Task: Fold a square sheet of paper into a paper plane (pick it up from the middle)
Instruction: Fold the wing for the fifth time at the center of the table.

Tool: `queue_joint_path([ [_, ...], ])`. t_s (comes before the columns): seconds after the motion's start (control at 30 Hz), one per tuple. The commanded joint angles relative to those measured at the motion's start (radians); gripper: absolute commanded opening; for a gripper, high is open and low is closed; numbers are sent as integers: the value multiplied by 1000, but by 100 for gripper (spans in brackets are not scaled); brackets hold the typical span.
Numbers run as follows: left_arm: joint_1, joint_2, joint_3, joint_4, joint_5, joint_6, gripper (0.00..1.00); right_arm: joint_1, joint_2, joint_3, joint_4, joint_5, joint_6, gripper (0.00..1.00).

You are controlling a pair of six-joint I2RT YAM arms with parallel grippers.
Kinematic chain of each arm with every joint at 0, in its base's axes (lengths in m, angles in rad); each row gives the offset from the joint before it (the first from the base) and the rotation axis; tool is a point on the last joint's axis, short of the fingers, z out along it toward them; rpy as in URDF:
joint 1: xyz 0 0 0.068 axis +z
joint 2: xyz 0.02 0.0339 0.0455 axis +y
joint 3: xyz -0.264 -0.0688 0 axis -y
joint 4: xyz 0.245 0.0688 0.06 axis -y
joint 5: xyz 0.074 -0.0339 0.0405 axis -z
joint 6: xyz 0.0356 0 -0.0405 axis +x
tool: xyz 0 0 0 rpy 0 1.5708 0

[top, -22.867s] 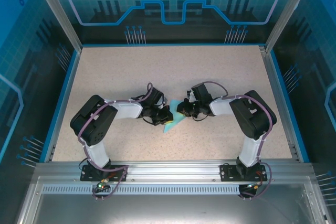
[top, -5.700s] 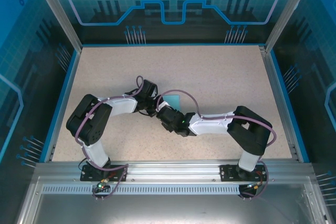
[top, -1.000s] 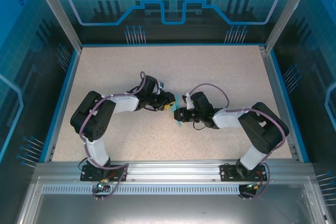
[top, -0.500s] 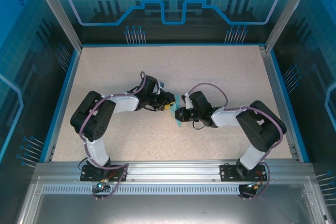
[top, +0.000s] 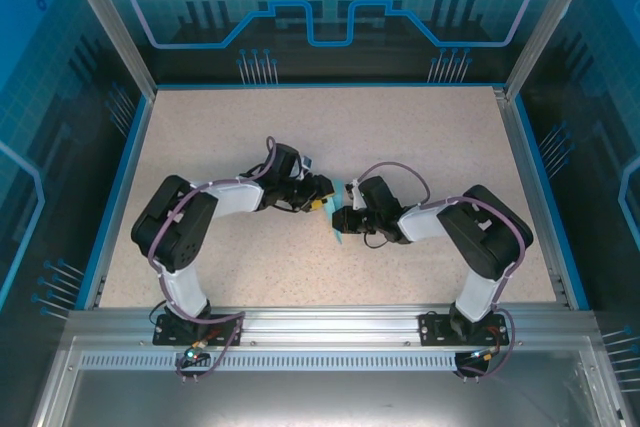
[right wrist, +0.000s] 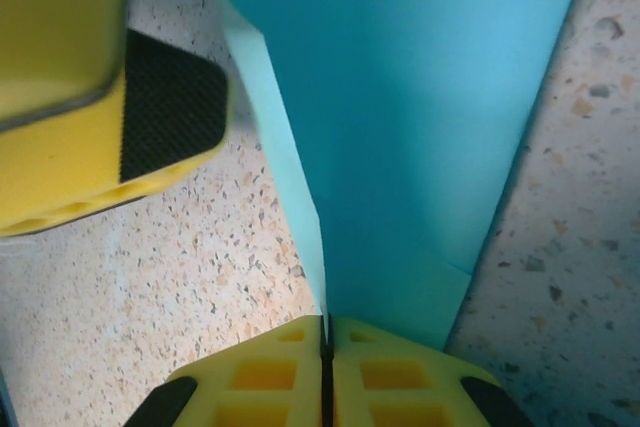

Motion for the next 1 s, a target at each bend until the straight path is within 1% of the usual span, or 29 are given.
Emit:
queue_joint_path([
  [0.0, 3, -55, 6, -37, -5, 9, 45, -12, 34, -31, 16, -7, 51, 9],
  [0.13, 10, -78, -6, -41, -12, 9, 47, -27, 33, -69, 82, -18, 100, 9],
  [0.33, 18, -120, -21, -49, -24, 26, 49, -75, 35, -103, 205, -141, 176, 10],
  [0.47, 18, -96, -12, -26, 20, 34, 47, -101, 43, -98, 217, -210, 199, 10],
  [0.53, 18, -78, -11, 1, 51, 28, 46, -111, 55, -70, 169, -243, 198, 10],
  [0.6, 17, -51, 1, 26, 86, 29, 44, -116, 68, -65, 175, -264, 200, 10],
  [0.73, 15, -25, 5, 55, 98, 27, 44, -141, 96, -61, 205, -318, 242, 10],
  [0.97, 1, 31, 29, 101, 123, 38, 45, -166, 113, -68, 217, -344, 270, 10],
])
